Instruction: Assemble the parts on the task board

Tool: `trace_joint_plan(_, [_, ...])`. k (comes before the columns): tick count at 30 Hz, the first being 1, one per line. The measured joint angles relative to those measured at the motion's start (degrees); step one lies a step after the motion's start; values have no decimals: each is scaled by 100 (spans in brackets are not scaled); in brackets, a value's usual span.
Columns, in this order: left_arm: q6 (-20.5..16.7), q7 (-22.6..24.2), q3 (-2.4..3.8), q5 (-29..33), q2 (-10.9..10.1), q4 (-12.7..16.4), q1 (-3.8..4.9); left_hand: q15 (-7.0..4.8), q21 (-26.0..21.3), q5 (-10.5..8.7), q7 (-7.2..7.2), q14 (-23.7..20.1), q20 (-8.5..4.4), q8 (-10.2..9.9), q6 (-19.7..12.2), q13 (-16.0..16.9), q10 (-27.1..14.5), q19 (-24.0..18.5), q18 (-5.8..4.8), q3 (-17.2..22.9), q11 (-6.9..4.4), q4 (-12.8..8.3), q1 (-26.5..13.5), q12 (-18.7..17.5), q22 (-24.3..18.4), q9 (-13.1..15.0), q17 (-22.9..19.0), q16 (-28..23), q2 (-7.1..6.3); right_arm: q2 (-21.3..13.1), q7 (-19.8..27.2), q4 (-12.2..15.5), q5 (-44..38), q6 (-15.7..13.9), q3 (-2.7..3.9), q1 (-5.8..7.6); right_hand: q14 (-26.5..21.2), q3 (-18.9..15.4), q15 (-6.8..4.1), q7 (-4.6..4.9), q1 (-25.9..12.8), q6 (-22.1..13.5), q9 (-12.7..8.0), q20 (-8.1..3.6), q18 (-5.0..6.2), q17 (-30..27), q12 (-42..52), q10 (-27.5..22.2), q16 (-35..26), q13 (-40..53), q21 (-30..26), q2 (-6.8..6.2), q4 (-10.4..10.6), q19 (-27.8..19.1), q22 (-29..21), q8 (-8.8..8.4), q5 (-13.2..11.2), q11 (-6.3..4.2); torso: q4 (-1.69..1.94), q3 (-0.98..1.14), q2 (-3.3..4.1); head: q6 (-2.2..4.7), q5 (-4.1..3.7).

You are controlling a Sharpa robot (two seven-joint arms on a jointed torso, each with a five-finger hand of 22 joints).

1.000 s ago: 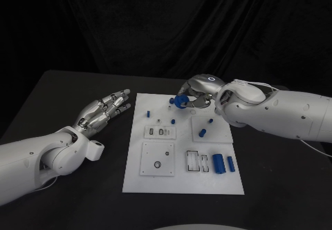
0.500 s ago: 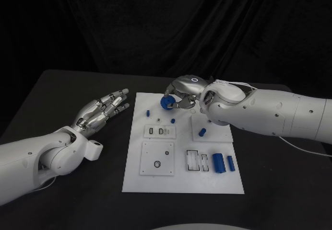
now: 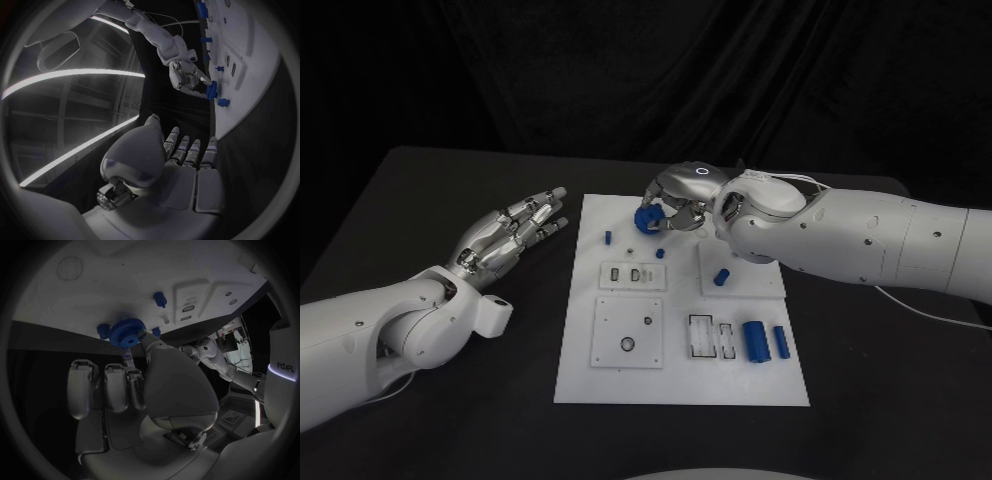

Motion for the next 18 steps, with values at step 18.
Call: trace_joint_plan(18, [10,0,0,0,-8,-12,0,0,0,198,-22,0,0,-1,-22,0,0,0,0,48,0,-48,161,0,0,0,0,0,-4,-19,1,0,17,168,3,-4,0,-106,0,-89,-180,-156,455,21,0,0,-38,0,-175,4,-199,-31,105,-21,-1,-168,-89,0,-15,2,-4,-42,29])
